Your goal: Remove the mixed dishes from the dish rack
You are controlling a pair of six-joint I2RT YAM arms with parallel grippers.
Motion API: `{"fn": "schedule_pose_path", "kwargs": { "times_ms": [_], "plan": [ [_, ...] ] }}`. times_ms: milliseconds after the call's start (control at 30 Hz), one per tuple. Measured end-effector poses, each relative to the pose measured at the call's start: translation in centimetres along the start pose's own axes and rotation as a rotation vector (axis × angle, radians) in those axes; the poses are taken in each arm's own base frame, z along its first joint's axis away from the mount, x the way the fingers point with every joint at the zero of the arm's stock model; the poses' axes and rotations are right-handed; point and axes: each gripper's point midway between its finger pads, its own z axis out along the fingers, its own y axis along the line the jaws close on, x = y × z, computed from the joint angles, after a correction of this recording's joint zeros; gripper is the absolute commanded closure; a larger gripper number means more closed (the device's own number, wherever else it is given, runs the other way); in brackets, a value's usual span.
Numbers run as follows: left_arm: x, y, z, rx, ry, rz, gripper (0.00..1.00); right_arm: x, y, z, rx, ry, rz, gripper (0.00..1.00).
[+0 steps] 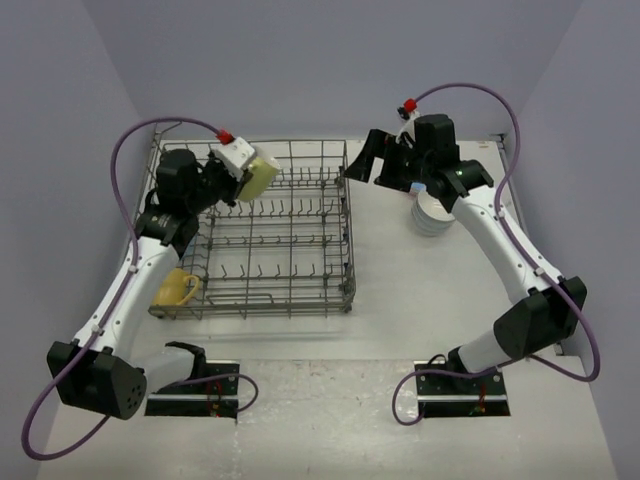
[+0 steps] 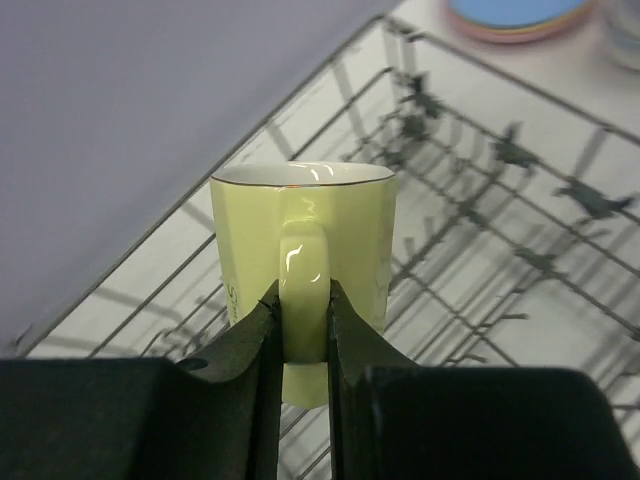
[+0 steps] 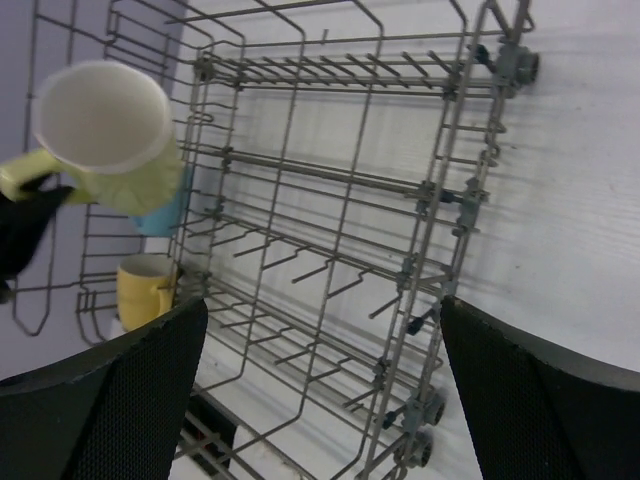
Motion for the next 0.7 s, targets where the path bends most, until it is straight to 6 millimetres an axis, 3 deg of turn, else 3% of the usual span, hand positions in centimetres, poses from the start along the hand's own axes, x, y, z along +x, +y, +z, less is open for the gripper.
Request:
{"fn": "schedule_pose_path", "kwargs": {
  "times_ms": [133,233,600,700],
  "plan": [
    [-2.1,-7.6,0.0,0.289,-0.107,0.099,1.00,-0.7,2.0,-0.1,-0.075,0.023,-0.007,0.01],
    [-3.2,-10.7,-0.6,0.429,-0.172,0.120,1.00,0.1,2.6,-0.1,-0.112,0.069,0.003,0.01],
    [-6.0,-13.2,-1.7,0.545,-0.337,0.162,1.00,5.7,3.3,1.2,-0.213,0.285,0.060,0.03],
    [-6.4,-13.6,-2.1,0.558,-0.357,0.164,1.00,7.4,4.3,2.3,-0.252,0.348,0.059,0.21]
  ]
}}
